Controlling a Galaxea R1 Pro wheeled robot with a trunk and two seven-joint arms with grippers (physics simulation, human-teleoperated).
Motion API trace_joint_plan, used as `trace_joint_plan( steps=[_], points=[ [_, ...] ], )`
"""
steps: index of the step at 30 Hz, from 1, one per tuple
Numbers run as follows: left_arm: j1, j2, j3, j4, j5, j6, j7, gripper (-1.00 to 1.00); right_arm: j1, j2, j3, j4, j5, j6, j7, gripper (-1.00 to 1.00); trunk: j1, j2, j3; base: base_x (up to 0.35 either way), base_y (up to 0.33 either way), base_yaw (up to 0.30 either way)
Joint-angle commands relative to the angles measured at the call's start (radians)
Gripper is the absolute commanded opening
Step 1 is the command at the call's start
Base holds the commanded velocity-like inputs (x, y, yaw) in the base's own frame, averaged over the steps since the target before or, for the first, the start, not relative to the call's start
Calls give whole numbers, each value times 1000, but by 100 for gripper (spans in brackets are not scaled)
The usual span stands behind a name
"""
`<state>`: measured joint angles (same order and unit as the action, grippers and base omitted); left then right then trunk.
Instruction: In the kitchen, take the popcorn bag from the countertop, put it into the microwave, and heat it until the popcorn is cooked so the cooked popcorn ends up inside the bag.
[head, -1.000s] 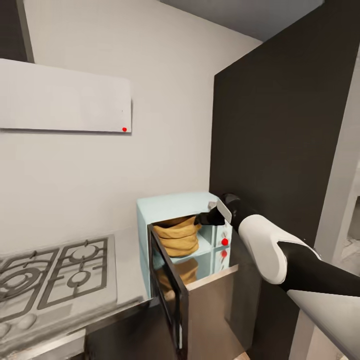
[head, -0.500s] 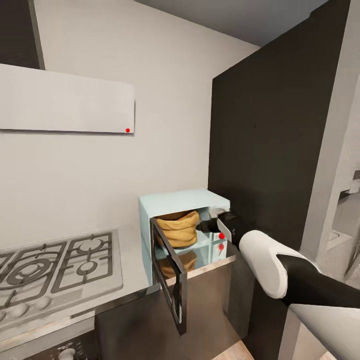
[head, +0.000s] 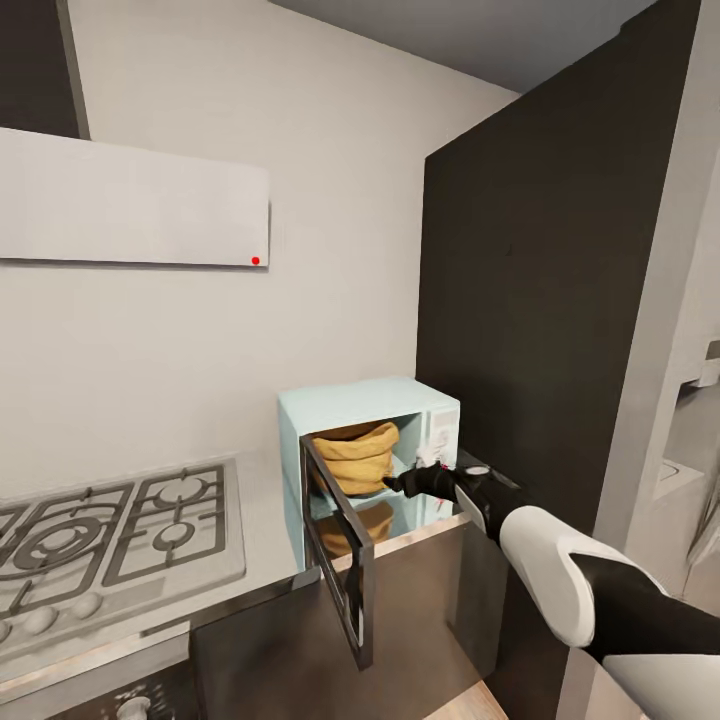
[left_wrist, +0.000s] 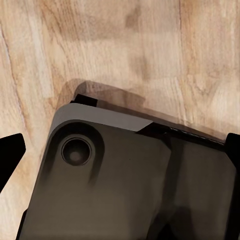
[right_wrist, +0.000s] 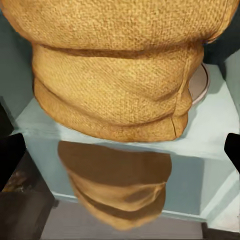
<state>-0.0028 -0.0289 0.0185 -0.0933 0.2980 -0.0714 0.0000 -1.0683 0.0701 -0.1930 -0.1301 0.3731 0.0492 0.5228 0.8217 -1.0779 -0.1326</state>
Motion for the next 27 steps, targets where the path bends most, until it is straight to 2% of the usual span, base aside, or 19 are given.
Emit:
trace_joint_plan(
  steps=[1, 6, 11, 13, 27],
  points=[
    [0, 0, 1, 0, 3, -2, 0, 100, 14, 3, -9, -2, 7, -20, 8, 100, 0, -1, -1, 0, 0, 0],
    [0, 0, 2, -2, 4, -2, 2, 100, 33, 7, -9, 0, 3, -74, 11, 100, 0, -1, -1, 0, 0, 0],
    [0, -2, 3, -3, 4, -2, 3, 100, 34, 6, -10, 39, -2, -170, 21, 100, 0, -1, -1, 0, 0, 0],
    [0, -1, 3, -3, 4, -2, 3, 100, 34, 8, -11, 45, -2, -186, 21, 100, 0, -1, -1, 0, 0, 0],
    [0, 0, 2, -7, 4, -2, 3, 100, 34, 10, -13, 47, -3, -191, 20, 100, 0, -1, -1, 0, 0, 0]
  ],
)
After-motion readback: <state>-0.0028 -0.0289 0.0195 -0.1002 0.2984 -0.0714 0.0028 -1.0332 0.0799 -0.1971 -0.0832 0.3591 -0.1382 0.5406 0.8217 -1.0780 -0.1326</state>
